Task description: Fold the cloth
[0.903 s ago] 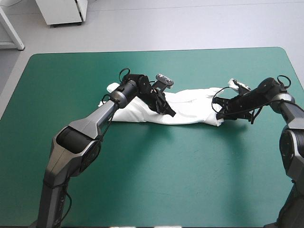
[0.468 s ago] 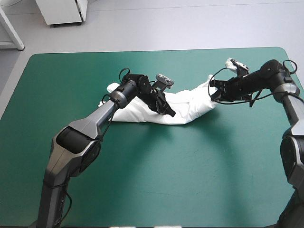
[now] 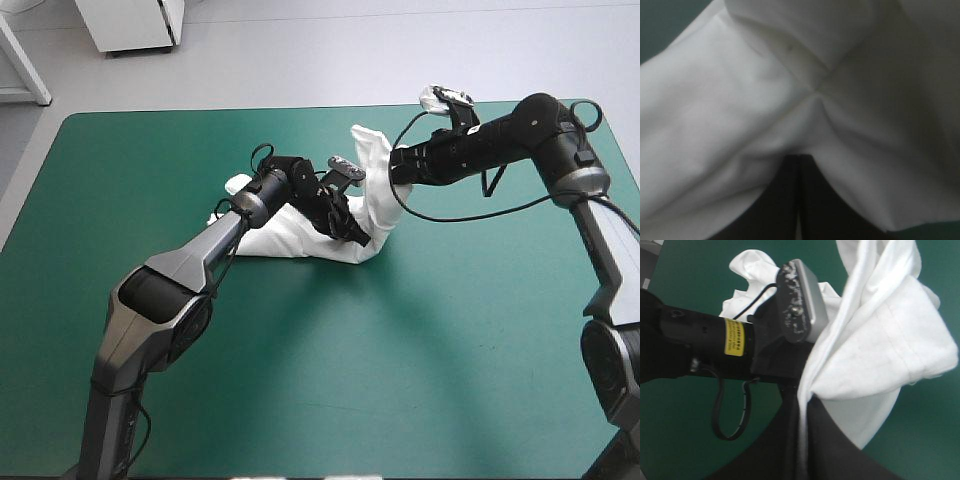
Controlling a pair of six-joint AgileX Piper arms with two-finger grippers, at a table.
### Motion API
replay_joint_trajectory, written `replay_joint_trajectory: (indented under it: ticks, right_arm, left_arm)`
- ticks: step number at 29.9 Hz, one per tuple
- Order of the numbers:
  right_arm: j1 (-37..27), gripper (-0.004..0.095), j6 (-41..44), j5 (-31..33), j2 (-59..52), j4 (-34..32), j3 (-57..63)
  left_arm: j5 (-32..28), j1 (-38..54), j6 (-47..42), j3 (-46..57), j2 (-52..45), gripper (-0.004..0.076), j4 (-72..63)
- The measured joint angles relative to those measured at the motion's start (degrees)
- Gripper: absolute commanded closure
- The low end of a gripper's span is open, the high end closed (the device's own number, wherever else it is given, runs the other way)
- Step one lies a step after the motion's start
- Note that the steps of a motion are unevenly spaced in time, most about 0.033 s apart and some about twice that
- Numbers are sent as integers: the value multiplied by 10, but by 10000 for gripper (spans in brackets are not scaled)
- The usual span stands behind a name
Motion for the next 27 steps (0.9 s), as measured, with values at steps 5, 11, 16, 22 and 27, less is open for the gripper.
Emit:
replay_joint_trajectory:
  ticks: [5,11,16,22,27]
  right_arm:
    - [10,927,4,8,-4,4,-35]
    - [10,927,7,13,-6,11,-50]
    - [10,927,6,13,-6,11,-50]
    - [10,927,5,3,-6,12,-52]
    - [10,927,1,3,-4,13,-53]
  left_arm:
    - [-1,0,0,0,0,733,0]
    - [0,0,0,0,0,733,0]
    - [-1,0,-31,0,-1,733,11]
    - [29,7,-61,6,-47,733,78]
    - [69,46,-65,40,-160,733,83]
